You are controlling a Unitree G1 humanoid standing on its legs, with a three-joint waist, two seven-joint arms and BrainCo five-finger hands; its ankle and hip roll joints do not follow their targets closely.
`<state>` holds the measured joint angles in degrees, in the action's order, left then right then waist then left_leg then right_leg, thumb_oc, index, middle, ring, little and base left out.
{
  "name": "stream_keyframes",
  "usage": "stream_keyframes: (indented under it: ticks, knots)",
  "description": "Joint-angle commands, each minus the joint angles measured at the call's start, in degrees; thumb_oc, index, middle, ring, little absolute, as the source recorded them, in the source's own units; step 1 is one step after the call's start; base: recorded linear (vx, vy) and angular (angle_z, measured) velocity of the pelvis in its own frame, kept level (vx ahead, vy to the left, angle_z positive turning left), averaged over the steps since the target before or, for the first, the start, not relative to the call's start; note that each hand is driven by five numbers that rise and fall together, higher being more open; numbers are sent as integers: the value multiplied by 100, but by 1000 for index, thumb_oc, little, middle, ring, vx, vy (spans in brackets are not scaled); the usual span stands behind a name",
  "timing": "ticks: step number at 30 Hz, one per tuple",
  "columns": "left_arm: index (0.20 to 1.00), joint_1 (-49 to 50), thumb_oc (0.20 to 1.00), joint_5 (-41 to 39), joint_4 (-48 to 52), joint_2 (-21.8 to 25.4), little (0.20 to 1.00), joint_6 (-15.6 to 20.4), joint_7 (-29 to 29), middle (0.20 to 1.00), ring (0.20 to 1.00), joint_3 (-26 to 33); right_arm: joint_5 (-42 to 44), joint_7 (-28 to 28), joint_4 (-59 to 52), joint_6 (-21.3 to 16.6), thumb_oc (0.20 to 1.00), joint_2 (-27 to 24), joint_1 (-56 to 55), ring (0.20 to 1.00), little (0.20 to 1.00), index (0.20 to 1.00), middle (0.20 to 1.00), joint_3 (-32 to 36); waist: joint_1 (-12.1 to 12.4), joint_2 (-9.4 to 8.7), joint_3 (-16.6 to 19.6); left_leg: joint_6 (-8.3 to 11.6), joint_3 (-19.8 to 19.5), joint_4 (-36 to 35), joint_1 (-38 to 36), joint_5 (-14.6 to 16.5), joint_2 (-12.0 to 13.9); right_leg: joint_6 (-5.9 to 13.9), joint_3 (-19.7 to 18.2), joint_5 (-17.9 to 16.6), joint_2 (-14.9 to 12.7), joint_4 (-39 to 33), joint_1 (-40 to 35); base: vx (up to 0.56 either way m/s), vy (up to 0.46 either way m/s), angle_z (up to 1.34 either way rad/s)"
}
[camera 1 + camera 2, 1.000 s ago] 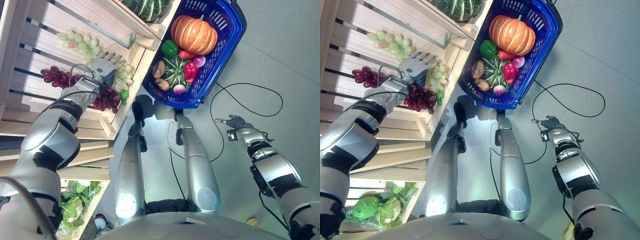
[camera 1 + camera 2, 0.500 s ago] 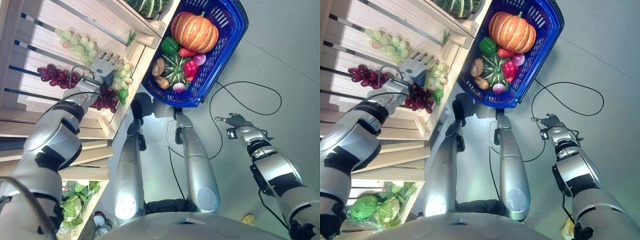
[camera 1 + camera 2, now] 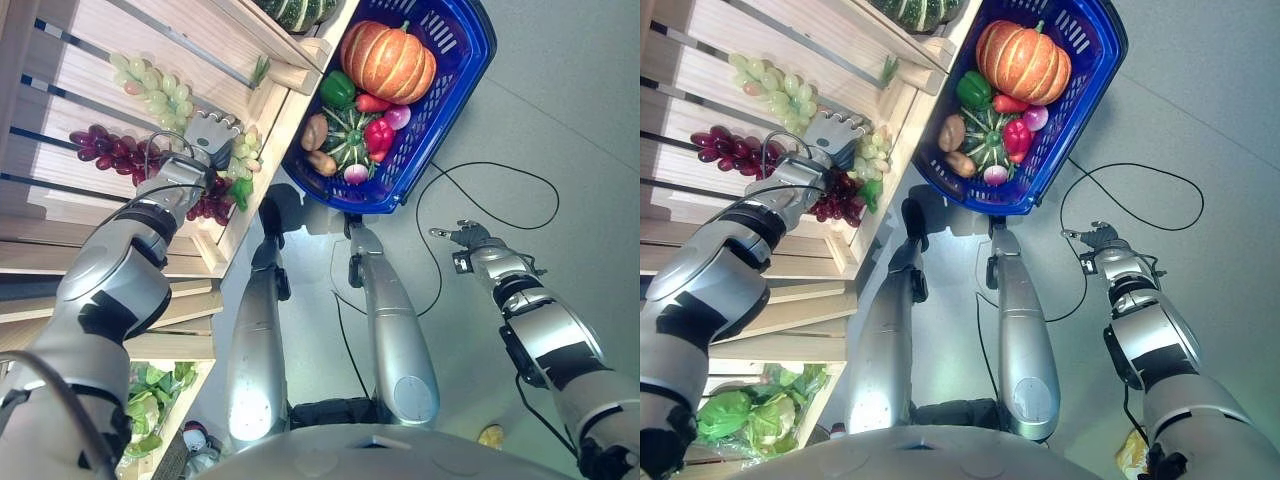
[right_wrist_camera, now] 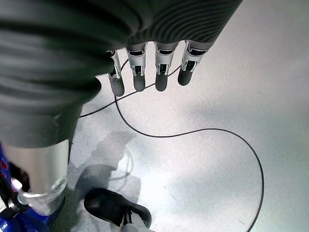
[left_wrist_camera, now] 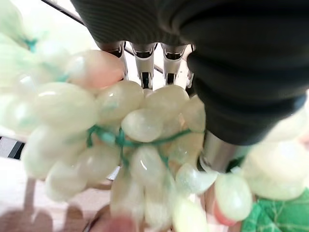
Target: Pick up fruits and vegetables into the basket
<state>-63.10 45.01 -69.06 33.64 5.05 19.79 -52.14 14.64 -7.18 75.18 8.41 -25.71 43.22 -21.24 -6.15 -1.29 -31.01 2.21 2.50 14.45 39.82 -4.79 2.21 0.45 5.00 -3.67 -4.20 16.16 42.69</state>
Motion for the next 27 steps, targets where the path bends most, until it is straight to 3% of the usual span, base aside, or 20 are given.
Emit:
stream_keyframes:
  ticks: [1, 16, 17, 18, 19, 21, 27]
  knots:
    - [200, 434, 200, -85, -520, 8, 200, -233, -383, 200, 200, 327, 196, -114, -32, 5, 1000, -101, -281, 1000, 1000, 1000, 1000, -137, 197, -103, 122, 166, -115, 311, 147, 331, -100, 423, -106, 198, 239, 272, -39, 0, 0, 0]
    - [200, 537, 200, -285, -531, -23, 200, -304, -432, 200, 200, 344, 212, -101, -5, -19, 1000, -130, -259, 1000, 1000, 1000, 1000, -141, 197, -60, 122, 177, -113, 292, 150, 313, -111, 425, -95, 181, 216, 228, -50, 0, 0, 0]
    - [360, 542, 360, -357, -524, -26, 360, -307, -398, 360, 360, 360, 215, -105, -3, -18, 1000, -126, -252, 1000, 1000, 1000, 1000, -147, 200, -59, 122, 176, -111, 292, 155, 311, -109, 424, -95, 183, 216, 231, -44, 0, 0, 0]
    - [589, 556, 589, -507, -507, -34, 589, -312, -336, 589, 589, 383, 212, -107, 1, -26, 1000, -123, -252, 1000, 1000, 1000, 1000, -147, 204, -59, 122, 176, -114, 282, 153, 312, -109, 423, -97, 187, 217, 225, -47, 0, 0, 0]
    - [1000, 551, 1000, -563, -505, -34, 1000, -291, -317, 1000, 1000, 386, 209, -104, 7, -30, 1000, -123, -250, 1000, 1000, 1000, 1000, -145, 204, -59, 122, 175, -114, 278, 151, 311, -109, 423, -97, 187, 218, 224, -48, 0, 0, 0]
    - [1000, 519, 1000, -1069, -478, -39, 1000, -176, -363, 1000, 1000, 476, 233, -106, 25, -26, 1000, -119, -238, 1000, 1000, 1000, 1000, -160, 211, -54, 122, 175, -120, 270, 149, 305, -111, 418, -105, 196, 230, 232, -49, 0, 0, 0]
    - [1000, 457, 1000, -1507, -393, -8, 1000, 144, -489, 1000, 1000, 546, 214, -65, 1, -24, 1000, -153, -245, 1000, 1000, 1000, 1000, -148, 213, -52, 122, 168, -110, 268, 121, 307, -110, 426, -98, 209, 223, 233, -81, 0, 0, 0]
